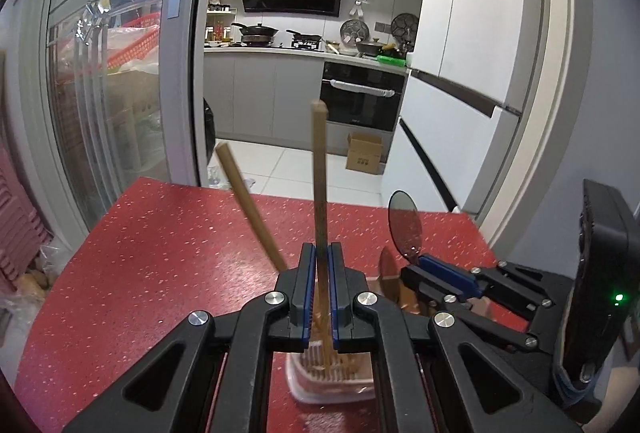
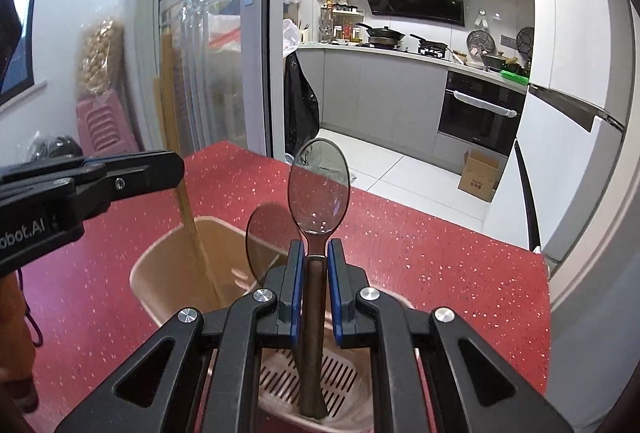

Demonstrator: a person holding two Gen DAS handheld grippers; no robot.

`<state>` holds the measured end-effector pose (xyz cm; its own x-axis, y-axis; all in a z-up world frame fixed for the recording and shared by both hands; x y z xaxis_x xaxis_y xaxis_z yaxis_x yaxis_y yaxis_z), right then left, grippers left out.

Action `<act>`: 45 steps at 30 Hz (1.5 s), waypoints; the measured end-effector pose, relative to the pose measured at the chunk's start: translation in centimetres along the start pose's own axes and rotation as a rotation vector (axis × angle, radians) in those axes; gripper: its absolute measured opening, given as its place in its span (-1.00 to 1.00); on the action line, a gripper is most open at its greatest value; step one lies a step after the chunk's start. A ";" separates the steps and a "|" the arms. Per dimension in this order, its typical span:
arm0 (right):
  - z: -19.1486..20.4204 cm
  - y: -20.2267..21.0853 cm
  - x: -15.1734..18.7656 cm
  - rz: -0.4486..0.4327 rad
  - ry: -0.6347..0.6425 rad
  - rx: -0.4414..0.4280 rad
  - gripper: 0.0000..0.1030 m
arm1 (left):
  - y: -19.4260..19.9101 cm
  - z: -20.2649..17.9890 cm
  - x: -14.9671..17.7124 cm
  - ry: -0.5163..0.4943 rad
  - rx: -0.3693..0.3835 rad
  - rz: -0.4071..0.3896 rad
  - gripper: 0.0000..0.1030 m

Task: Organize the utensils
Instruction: 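Lower the chopstick into the caddy while the right tool drops its spoon in, then move both open tools back over the remaining utensils on the table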

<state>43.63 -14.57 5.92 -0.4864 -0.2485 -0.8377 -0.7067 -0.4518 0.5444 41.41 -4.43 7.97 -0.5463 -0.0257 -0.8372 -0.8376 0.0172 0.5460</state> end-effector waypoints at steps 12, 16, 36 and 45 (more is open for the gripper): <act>0.6 0.3 0.5 0.064 -0.023 -0.026 -0.37 | 0.9 1.6 1.7 -0.005 -0.027 0.058 -0.34; 0.5 1.2 0.5 0.057 -0.033 -0.011 -0.24 | 2.2 2.2 2.4 0.002 -0.032 0.066 -0.34; 2.3 8.0 5.6 0.118 -0.267 -0.066 0.25 | 8.4 5.5 11.9 0.005 -0.079 0.213 -0.34; 4.6 9.4 12.8 0.251 -0.408 -0.089 0.32 | 9.8 6.6 18.2 0.012 -0.077 0.310 -0.33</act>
Point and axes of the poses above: each gripper's, at about its wrist camera, not at the fingertips, and y roughly against the way its jaws point, z to its left, x to its underside, the point moved 5 cm from there along -y, roughly the way its jaws point, and after that the axes turned 11 degrees about -x, right-handed, at the moved point
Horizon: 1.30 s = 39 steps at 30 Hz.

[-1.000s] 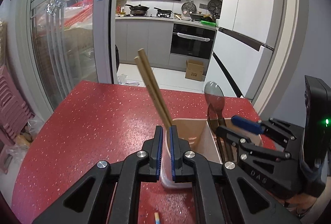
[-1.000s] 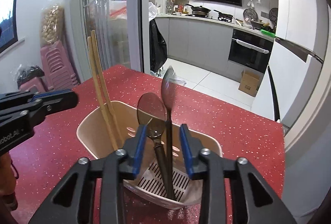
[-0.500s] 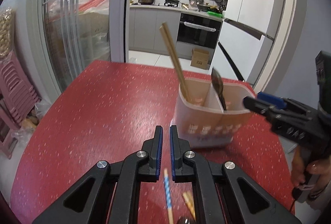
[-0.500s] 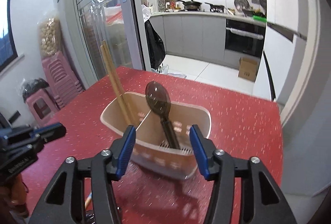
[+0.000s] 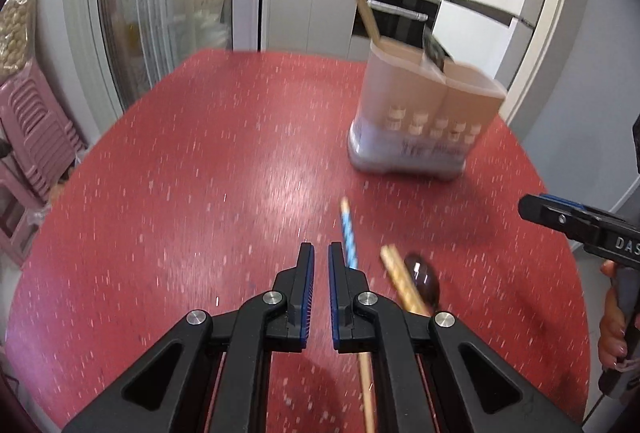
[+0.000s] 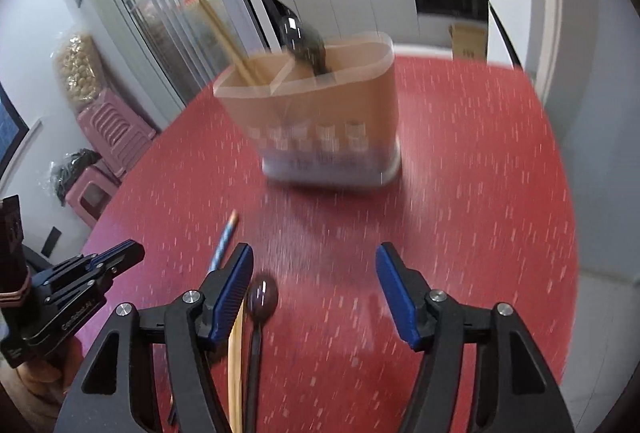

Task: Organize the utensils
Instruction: 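Move both open tools back over the remaining utensils on the table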

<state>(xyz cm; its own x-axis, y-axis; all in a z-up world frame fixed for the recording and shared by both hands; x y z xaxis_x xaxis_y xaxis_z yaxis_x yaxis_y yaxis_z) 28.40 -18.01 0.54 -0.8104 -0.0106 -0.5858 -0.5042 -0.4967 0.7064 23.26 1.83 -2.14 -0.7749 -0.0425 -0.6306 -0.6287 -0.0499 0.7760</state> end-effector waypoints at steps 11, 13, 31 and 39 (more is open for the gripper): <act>-0.1 -1.9 6.1 0.118 -0.052 0.031 0.32 | -1.6 -0.1 4.6 -0.038 -0.055 0.057 1.00; 0.3 -2.2 6.4 0.128 -0.049 0.038 0.32 | -2.3 -0.2 5.0 -0.051 -0.074 0.078 1.00; 2.1 -4.5 7.6 0.210 0.001 0.142 0.32 | -6.0 -0.3 3.9 -0.042 -0.081 0.166 1.00; 2.3 -5.0 8.0 0.225 0.014 0.167 0.32 | -7.3 -1.0 3.1 -0.042 -0.082 0.186 1.00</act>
Point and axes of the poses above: each gripper's, at about its wrist camera, not at the fingertips, and y roughly against the way its jaws point, z to its left, x to its underside, the point moved 5 cm from there along -y, roughly the way its jaws point, and after that the axes turned 11 degrees about -x, right-handed, at the moved point
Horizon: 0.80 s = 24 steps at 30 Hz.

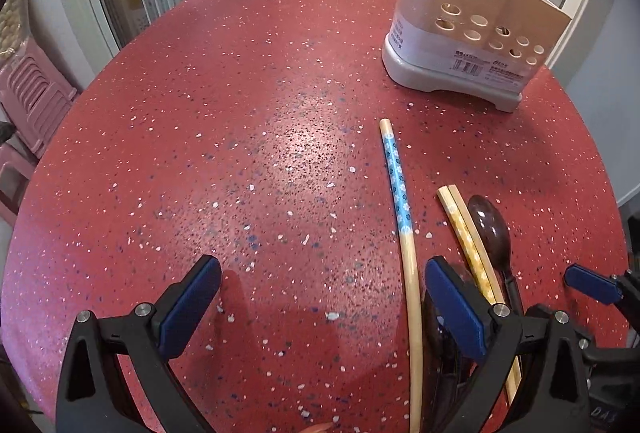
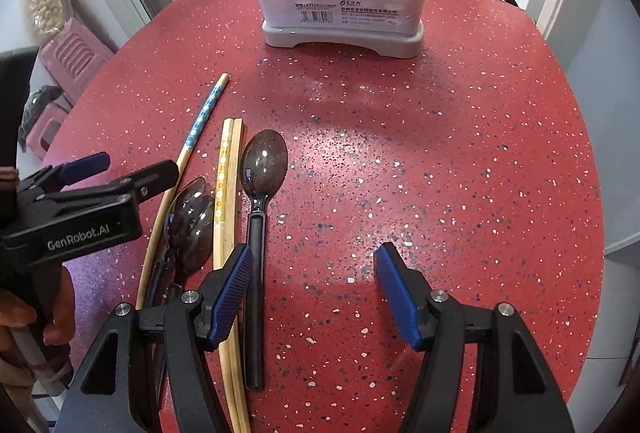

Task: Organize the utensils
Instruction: 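Move both open tools back over the remaining utensils on the table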

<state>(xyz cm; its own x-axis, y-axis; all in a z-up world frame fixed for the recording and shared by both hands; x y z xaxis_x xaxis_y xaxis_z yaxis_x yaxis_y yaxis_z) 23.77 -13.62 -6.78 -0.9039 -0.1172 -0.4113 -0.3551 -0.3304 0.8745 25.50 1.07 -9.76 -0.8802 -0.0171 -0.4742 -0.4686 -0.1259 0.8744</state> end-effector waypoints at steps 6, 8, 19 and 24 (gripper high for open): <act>0.1 -0.5 -0.2 0.011 0.018 0.026 0.32 | -0.8 0.3 -0.2 -0.003 -0.004 0.013 1.00; 0.3 -0.6 -0.2 0.014 0.027 0.030 0.32 | -1.0 0.4 -0.3 -0.006 -0.007 0.014 1.00; 2.1 -1.6 -0.7 0.067 0.100 0.099 0.32 | -1.9 0.8 -1.3 -0.022 -0.029 0.011 1.00; 2.3 -2.2 -2.1 0.142 0.074 0.081 0.20 | -2.6 1.4 -2.6 -0.046 -0.044 0.014 1.00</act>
Point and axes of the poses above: each gripper's, at about its wrist camera, not at the fingertips, and y roughly against the way its jaws point, z to its left, x to its underside, the point moved 5 cm from there along -y, roughly the way its jaws point, and after that the axes turned 11 degrees about -x, right-handed, at the moved point
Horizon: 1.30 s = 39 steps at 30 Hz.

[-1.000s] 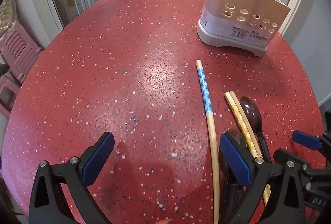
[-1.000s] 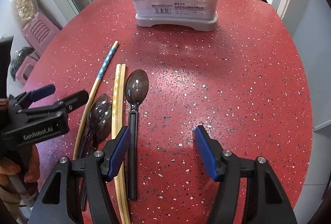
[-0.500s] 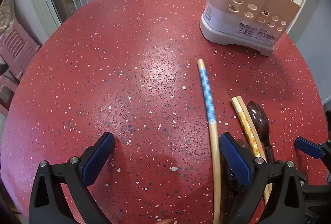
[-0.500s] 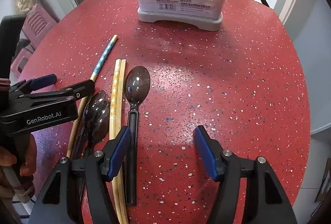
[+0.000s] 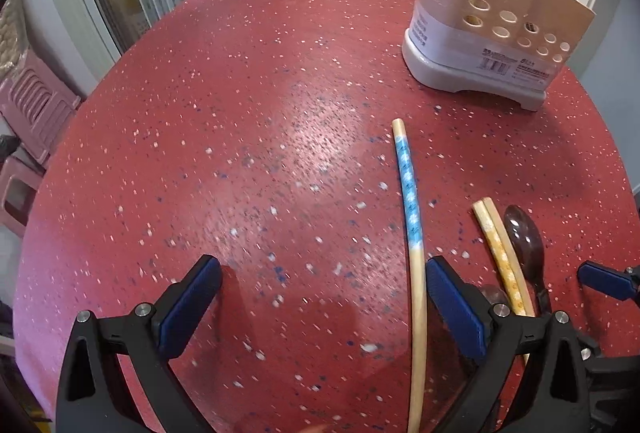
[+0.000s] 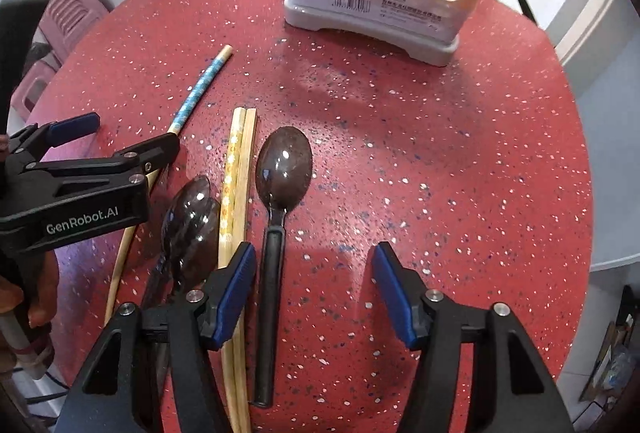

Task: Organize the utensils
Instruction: 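Move both open tools back over the remaining utensils on the table, then grasp the blue-patterned chopstick with the left tool while the right tool grasps a dark spoon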

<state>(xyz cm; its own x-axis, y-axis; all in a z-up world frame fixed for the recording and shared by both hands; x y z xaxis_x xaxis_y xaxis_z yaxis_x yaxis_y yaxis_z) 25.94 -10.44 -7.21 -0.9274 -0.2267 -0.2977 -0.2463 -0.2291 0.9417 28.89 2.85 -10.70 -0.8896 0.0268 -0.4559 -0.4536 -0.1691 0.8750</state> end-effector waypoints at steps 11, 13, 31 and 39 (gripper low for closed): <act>1.2 -0.8 -2.1 0.126 0.002 -0.010 -0.22 | -0.5 -1.0 -3.0 -0.110 0.073 0.029 0.75; 1.7 -0.9 -2.3 0.134 0.015 -0.022 -0.44 | -0.4 -1.6 -3.4 -0.145 0.085 0.040 0.57; -1.8 2.3 0.8 0.007 -0.027 -0.200 -0.76 | 0.6 -4.2 -3.6 -0.213 0.117 0.082 -0.32; -4.3 6.0 1.3 -0.078 -0.036 -0.286 -0.76 | 4.9 -1.2 -2.3 -0.066 0.177 -0.041 -0.32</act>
<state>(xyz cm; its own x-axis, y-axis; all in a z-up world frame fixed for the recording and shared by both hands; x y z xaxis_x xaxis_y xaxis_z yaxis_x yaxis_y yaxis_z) 24.50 -16.12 -2.63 -0.9195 -0.1655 -0.3565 -0.2322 -0.5030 0.8325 28.83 0.76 -5.56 -0.8694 0.0958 -0.4848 -0.4862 0.0092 0.8738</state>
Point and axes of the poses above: each gripper's, at about its wrist camera, not at the fingertips, and y roughly against the way its jaws point, z to its left, x to its underside, the point moved 5 cm from there along -y, roughly the way its jaws point, and after that the axes turned 11 degrees about -x, right-handed, at the moved point
